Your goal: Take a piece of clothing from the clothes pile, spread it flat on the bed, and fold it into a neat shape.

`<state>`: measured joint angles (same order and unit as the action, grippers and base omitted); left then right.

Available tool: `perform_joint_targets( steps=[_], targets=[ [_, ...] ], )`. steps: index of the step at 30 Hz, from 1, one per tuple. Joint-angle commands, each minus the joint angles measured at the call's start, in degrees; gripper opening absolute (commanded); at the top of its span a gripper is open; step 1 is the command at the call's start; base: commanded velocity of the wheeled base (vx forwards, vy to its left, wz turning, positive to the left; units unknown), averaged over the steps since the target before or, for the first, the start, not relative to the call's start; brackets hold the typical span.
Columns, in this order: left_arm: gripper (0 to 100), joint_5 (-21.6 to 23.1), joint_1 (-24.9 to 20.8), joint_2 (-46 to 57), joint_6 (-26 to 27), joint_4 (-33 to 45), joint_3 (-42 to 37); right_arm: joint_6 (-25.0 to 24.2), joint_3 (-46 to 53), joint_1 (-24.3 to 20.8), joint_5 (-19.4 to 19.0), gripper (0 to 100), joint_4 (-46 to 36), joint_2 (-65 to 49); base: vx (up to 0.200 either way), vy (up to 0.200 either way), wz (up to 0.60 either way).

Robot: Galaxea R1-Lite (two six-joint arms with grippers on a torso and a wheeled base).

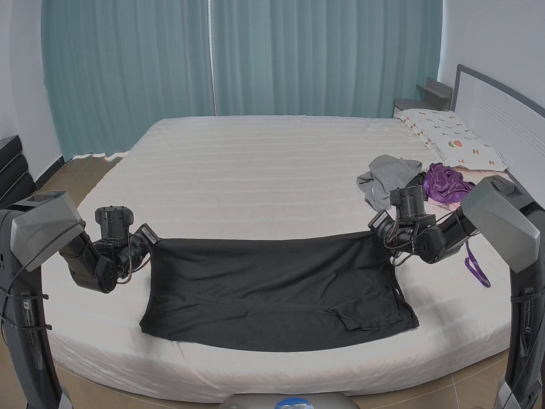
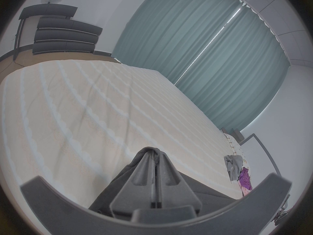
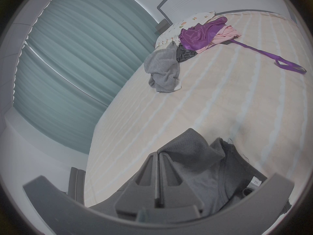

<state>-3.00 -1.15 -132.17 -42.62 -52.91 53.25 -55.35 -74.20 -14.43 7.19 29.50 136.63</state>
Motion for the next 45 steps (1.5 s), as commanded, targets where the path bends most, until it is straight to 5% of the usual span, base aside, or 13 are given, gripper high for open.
perform_joint_targets(
  steps=[1,16,34,35,45],
  targets=[
    [0,0.0,0.1,-0.8,0.2,0.0,-0.7,0.1,1.1,-0.2,0.0,0,-0.1,-0.1,0.000,0.000,0.00],
    [0,0.8,2.3,4.1,5.3,0.0,-14.8,3.4,16.7,-1.2,-1.5,0,0.0,-5.9,0.000,0.000,0.00],
    [0,0.8,-0.1,1.8,5.3,0.0,-19.9,5.8,20.1,-2.4,-1.5,0,0.1,-1.4,0.000,0.000,0.00],
    [100,0.8,-0.3,1.9,5.1,0.0,-20.0,5.7,20.0,-2.4,-1.5,100,0.1,-1.4,0.000,0.000,0.00],
    [100,0.8,0.1,5.8,3.5,0.0,-18.8,5.1,20.2,-0.1,-2.4,100,0.1,-7.7,0.000,0.000,0.00]
  ],
)
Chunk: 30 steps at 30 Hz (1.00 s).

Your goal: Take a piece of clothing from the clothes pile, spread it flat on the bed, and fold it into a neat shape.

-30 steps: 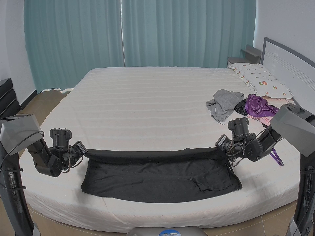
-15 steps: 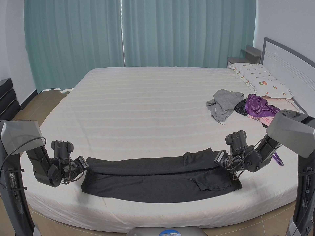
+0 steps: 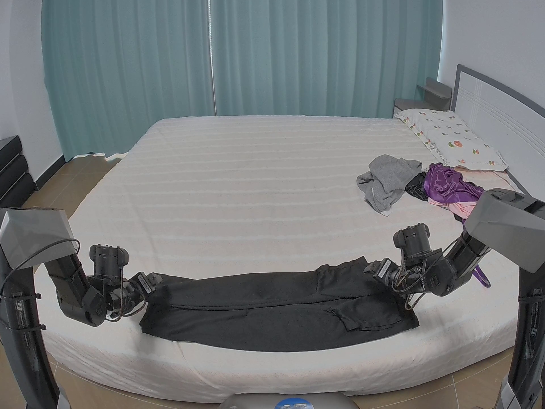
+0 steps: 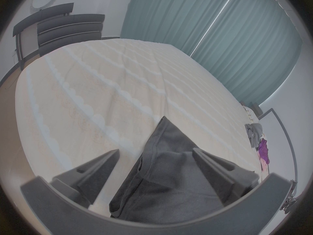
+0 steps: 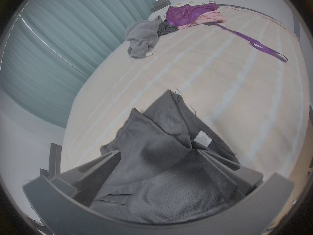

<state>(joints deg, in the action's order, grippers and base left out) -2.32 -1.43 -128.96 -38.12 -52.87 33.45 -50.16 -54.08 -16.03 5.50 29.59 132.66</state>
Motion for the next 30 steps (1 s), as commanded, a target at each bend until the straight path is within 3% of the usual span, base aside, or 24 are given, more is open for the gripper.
perform_joint_targets(
  steps=[1,9,14,22,23,30],
  targets=[
    [100,0.2,0.5,2.9,-1.5,0.0,1.9,-0.1,0.0,2.0,-1.5,100,0.1,-4.4,0.000,0.000,0.00],
    [100,0.4,0.4,-5.8,-1.4,1.0,14.4,-0.7,1.8,5.3,-6.8,100,4.7,-2.1,0.000,0.000,0.00],
    [100,0.5,0.1,-8.9,1.9,4.7,17.3,-2.9,3.5,6.3,-7.6,100,11.5,0.1,0.000,0.000,0.00],
    [100,0.4,0.1,-10.9,2.8,5.1,19.8,-3.3,3.4,7.2,-8.7,100,12.9,2.3,0.000,0.000,0.00],
    [0,0.4,0.1,-10.9,2.8,5.1,19.8,-3.3,3.4,7.2,-8.7,100,12.9,2.3,0.000,0.000,0.00],
    [0,-0.3,0.3,-12.5,2.6,5.1,21.6,-3.3,3.6,7.2,-9.5,100,12.9,2.3,0.000,0.000,0.00]
  ],
)
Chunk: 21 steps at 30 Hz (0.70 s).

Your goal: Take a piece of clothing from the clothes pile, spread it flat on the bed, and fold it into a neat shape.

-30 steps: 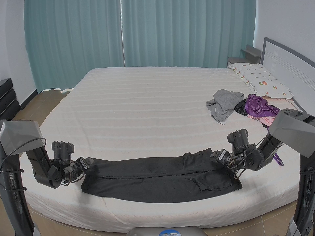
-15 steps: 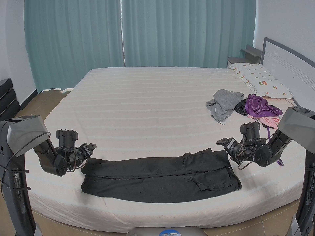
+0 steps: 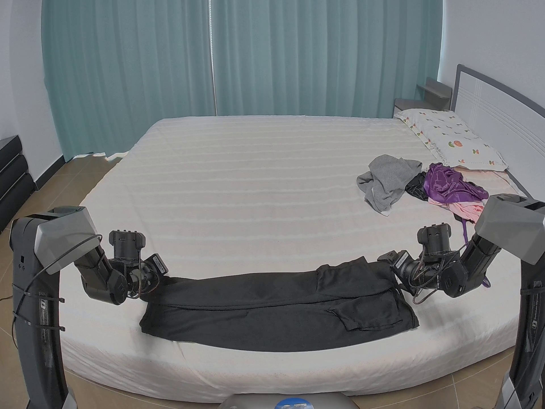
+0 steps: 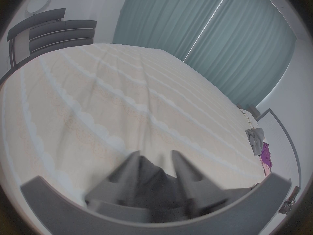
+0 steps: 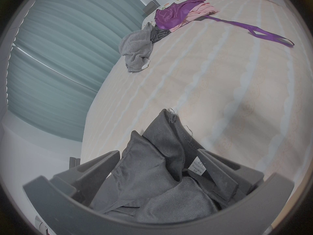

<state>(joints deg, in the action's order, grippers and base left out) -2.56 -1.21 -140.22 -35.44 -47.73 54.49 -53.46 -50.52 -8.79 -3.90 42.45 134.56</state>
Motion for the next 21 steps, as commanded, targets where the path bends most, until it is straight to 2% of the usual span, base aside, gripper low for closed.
perform_joint_targets(
  steps=[1,8,21],
  targets=[
    [0,-0.2,0.7,-1.2,-0.5,-0.2,0.7,-0.1,0.2,0.0,-0.1,100,0.0,0.4,0.000,0.000,0.00],
    [0,-0.3,2.6,-1.2,-5.0,-0.2,3.3,-0.2,0.3,0.0,-0.1,100,0.0,0.4,0.000,0.000,0.00],
    [0,-0.3,3.0,-1.7,-5.2,-0.4,3.7,-0.2,0.4,0.0,-0.1,100,0.1,0.3,0.000,0.000,0.00]
  ],
)
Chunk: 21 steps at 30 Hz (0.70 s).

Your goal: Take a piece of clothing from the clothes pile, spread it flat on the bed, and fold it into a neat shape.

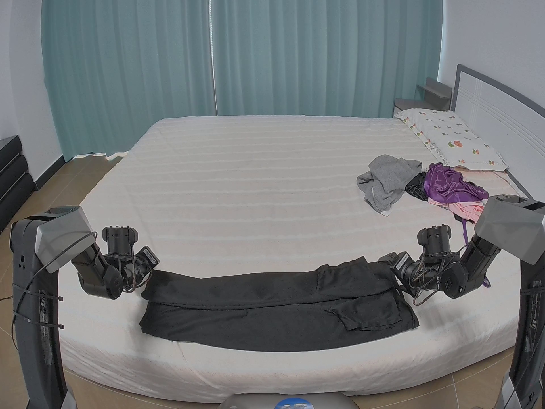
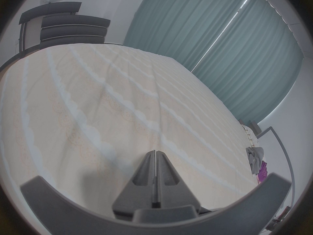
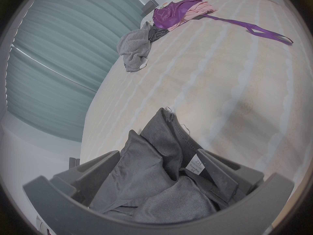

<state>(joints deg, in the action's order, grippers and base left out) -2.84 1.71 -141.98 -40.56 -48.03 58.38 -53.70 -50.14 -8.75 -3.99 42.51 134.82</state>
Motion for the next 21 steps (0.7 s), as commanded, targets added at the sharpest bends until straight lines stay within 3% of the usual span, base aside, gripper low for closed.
perform_joint_targets(
  steps=[1,4,5,13,21],
  targets=[
    [0,0.0,0.1,0.1,0.0,0.0,-0.5,0.0,0.0,0.0,-0.1,100,0.0,0.0,0.000,0.000,0.00],
    [0,0.3,0.1,0.3,-0.3,0.1,-0.9,0.0,0.0,0.0,-0.1,100,0.0,0.0,0.000,0.000,0.00],
    [100,0.4,0.1,0.5,-0.8,0.0,-1.0,-0.1,0.0,0.0,-0.1,100,0.0,0.0,0.000,0.000,0.00],
    [100,1.3,0.0,1.4,-1.1,0.1,-2.0,-1.0,0.1,0.0,-0.6,100,0.0,-0.3,0.000,0.000,0.00],
    [100,12.5,0.9,4.8,-0.3,0.2,-5.8,-1.0,0.5,0.0,-0.8,100,0.0,-0.4,0.000,0.000,0.00]
  ],
)
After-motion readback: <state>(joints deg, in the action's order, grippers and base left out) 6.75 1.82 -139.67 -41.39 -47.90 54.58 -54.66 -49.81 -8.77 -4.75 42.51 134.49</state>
